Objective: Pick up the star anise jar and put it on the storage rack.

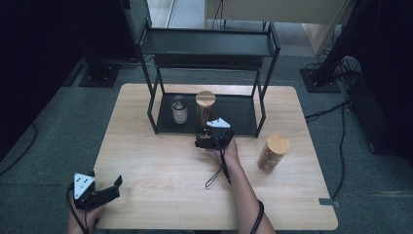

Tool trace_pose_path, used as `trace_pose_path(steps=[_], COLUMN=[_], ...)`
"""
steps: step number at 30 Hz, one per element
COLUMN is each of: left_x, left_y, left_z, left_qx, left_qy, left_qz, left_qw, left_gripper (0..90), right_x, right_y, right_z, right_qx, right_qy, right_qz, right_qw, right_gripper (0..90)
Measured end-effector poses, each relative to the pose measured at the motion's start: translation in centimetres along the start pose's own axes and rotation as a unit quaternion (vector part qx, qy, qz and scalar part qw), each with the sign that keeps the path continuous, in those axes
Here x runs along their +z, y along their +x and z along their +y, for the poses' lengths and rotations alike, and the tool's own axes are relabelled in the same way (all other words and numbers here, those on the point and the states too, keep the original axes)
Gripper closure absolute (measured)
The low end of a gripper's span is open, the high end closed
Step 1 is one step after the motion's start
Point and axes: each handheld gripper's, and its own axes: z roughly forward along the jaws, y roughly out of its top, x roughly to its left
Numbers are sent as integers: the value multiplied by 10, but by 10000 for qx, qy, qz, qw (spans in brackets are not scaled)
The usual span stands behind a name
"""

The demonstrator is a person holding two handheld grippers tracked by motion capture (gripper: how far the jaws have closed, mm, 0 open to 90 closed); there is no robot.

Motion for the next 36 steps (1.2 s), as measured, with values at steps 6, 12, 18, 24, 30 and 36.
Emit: trace_pose_path(steps=[6, 12, 18, 24, 30, 36], left_x=[0, 0, 0, 0, 0, 0], left_y=[0, 0, 0, -1, -1, -1], left_z=[0, 0, 0, 0, 0, 0], left_qx=[3, 8, 31, 36, 35, 32], left_qy=[5, 0, -5, -7, -4, -19], left_qz=[5, 7, 11, 11, 5, 22], left_qw=[10000, 10000, 10000, 10000, 10000, 10000], left_gripper=[2, 2, 2, 2, 2, 2], right_x=[-5, -11, -17, -24, -31, -36], right_y=[2, 5, 4, 8, 12, 15], right_z=[-5, -11, -16, -22, -28, -32], right_qx=[-4, -27, 72, -12, -20, -63], right_qy=[-54, -134, -183, -189, -259, -301], right_qz=[-16, -31, -14, -10, -34, -53], right_qw=[10000, 9999, 9998, 9998, 9997, 9995], right_gripper=[26, 26, 37, 37, 37, 37])
